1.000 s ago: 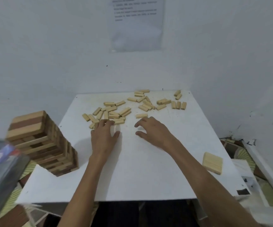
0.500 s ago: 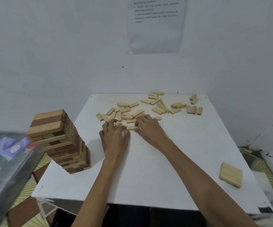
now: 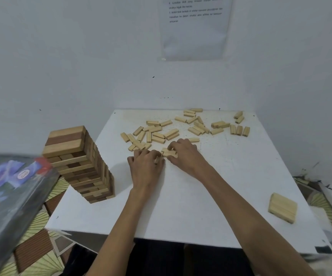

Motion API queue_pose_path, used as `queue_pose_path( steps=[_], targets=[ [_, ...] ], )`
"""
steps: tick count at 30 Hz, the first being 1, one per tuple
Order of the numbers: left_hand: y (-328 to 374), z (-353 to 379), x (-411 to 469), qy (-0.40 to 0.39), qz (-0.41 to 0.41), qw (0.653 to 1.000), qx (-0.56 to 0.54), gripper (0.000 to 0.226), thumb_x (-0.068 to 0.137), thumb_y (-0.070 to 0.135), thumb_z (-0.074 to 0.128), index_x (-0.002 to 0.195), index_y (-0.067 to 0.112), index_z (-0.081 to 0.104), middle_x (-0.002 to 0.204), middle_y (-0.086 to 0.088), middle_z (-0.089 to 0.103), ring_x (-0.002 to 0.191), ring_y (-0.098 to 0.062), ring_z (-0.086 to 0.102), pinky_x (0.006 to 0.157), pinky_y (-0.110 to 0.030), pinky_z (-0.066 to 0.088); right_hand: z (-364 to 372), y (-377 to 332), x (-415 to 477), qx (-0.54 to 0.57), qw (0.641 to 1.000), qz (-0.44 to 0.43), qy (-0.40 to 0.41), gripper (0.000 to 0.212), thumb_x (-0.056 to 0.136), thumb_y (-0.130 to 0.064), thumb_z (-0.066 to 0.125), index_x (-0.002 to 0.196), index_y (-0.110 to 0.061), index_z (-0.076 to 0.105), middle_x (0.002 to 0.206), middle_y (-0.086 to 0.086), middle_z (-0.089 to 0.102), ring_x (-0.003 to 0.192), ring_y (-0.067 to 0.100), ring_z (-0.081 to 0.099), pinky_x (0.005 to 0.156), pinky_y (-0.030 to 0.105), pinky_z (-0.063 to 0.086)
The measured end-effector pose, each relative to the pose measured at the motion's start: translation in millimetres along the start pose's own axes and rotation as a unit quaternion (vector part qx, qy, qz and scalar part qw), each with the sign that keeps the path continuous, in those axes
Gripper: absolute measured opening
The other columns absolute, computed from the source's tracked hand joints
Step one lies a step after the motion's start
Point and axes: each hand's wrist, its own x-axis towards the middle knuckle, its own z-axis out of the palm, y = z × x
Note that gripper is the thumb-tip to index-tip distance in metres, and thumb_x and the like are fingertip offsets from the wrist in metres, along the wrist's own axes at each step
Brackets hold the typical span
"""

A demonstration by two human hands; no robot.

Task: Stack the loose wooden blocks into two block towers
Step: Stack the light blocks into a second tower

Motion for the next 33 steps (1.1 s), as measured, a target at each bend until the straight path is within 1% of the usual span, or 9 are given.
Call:
queue_pose_path(
  steps=[3, 8, 12, 16, 20, 25, 27, 30, 33],
  targets=[
    [-1.0, -6.4, -7.5, -0.018, -0.001, 0.999, -0.044, 0.027, 0.098, 0.03, 0.062, 0.123, 0.023, 0.07, 0.116, 0.0, 0.071, 0.114, -0.028, 0.057, 0.095, -0.043, 0.042, -5.8, 2.7, -20.8, -0.007, 0.999, 0.034, -0.002, 0.05, 0.09, -0.043, 0.066, 0.131, -0.016, 0.059, 0.121, 0.004, 0.06, 0.122, 0.027, 0.044, 0.097, 0.047, 0.041],
    [1.2, -17.9, -32.6, -0.021, 0.017, 0.988, -0.151, 0.027, 0.096, 0.023, 0.069, 0.122, 0.016, 0.073, 0.107, 0.0, 0.07, 0.088, -0.016, 0.063, 0.084, -0.03, 0.05, -17.9, 13.3, -72.2, -0.018, 1.0, 0.018, 0.007, 0.035, 0.079, -0.048, 0.066, 0.109, -0.03, 0.07, 0.101, -0.012, 0.061, 0.109, 0.018, 0.044, 0.089, 0.041, 0.038],
    [11.0, -29.4, -51.5, -0.078, 0.069, 0.972, -0.209, 0.017, 0.093, 0.028, 0.075, 0.109, 0.022, 0.078, 0.1, 0.009, 0.07, 0.082, -0.003, 0.062, 0.076, -0.014, 0.043, -22.8, 23.6, -110.8, -0.006, 0.996, -0.073, -0.046, 0.042, 0.081, -0.048, 0.059, 0.121, -0.041, 0.067, 0.117, -0.019, 0.047, 0.116, 0.01, 0.036, 0.092, 0.037, 0.033],
    [13.2, -34.0, -75.6, -0.146, 0.128, 0.959, -0.206, 0.022, 0.092, 0.026, 0.071, 0.112, 0.023, 0.079, 0.1, 0.013, 0.066, 0.086, 0.0, 0.059, 0.074, -0.006, 0.039, -24.7, 29.1, -139.0, 0.049, 0.997, -0.036, -0.039, 0.068, 0.087, -0.038, 0.065, 0.151, -0.042, 0.04, 0.127, -0.016, 0.035, 0.117, 0.006, 0.032, 0.101, 0.034, 0.034],
    [13.0, -38.9, -81.0, -0.206, 0.139, 0.951, -0.184, 0.048, 0.082, 0.037, 0.06, 0.128, 0.026, 0.069, 0.104, 0.018, 0.064, 0.09, -0.001, 0.058, 0.079, -0.007, 0.038, -20.7, 31.8, -159.9, 0.095, 0.994, 0.051, 0.0, 0.072, 0.088, -0.041, 0.068, 0.152, -0.031, 0.035, 0.114, -0.017, 0.041, 0.113, 0.005, 0.036, 0.108, 0.035, 0.037],
    [16.6, -37.0, -75.9, -0.278, 0.178, 0.933, -0.144, 0.065, 0.085, 0.044, 0.074, 0.145, 0.033, 0.052, 0.105, 0.024, 0.061, 0.092, 0.0, 0.051, 0.082, -0.014, 0.037, -17.5, 34.4, -166.8, 0.093, 0.995, 0.034, -0.023, 0.066, 0.09, -0.051, 0.069, 0.148, -0.032, 0.044, 0.115, -0.02, 0.046, 0.115, 0.0, 0.036, 0.107, 0.031, 0.033],
    [20.6, -35.7, -72.5, -0.306, 0.175, 0.923, -0.153, 0.072, 0.082, 0.047, 0.08, 0.147, 0.033, 0.052, 0.102, 0.024, 0.063, 0.091, -0.001, 0.052, 0.079, -0.014, 0.038, -19.6, 38.0, -165.5, 0.105, 0.994, 0.023, -0.033, 0.064, 0.089, -0.053, 0.07, 0.146, -0.034, 0.048, 0.112, -0.022, 0.049, 0.114, -0.002, 0.038, 0.107, 0.03, 0.034],
    [26.6, -34.0, -67.4, -0.314, 0.158, 0.919, -0.177, 0.073, 0.079, 0.046, 0.086, 0.144, 0.03, 0.056, 0.095, 0.021, 0.067, 0.087, -0.001, 0.053, 0.074, -0.014, 0.038, -22.0, 41.9, -161.9, 0.129, 0.99, 0.023, -0.05, 0.063, 0.085, -0.055, 0.074, 0.141, -0.035, 0.054, 0.108, -0.023, 0.053, 0.11, -0.004, 0.041, 0.096, 0.014, 0.033],
    [27.8, -34.7, -66.8, -0.304, 0.157, 0.924, -0.173, 0.066, 0.077, 0.044, 0.087, 0.137, 0.029, 0.062, 0.091, 0.02, 0.067, 0.084, 0.001, 0.053, 0.07, -0.013, 0.037, -24.9, 46.1, -159.5, 0.144, 0.987, 0.028, -0.068, 0.068, 0.078, -0.056, 0.08, 0.139, -0.038, 0.054, 0.106, -0.022, 0.056, 0.108, -0.005, 0.042, 0.088, 0.012, 0.032]
  ],
)
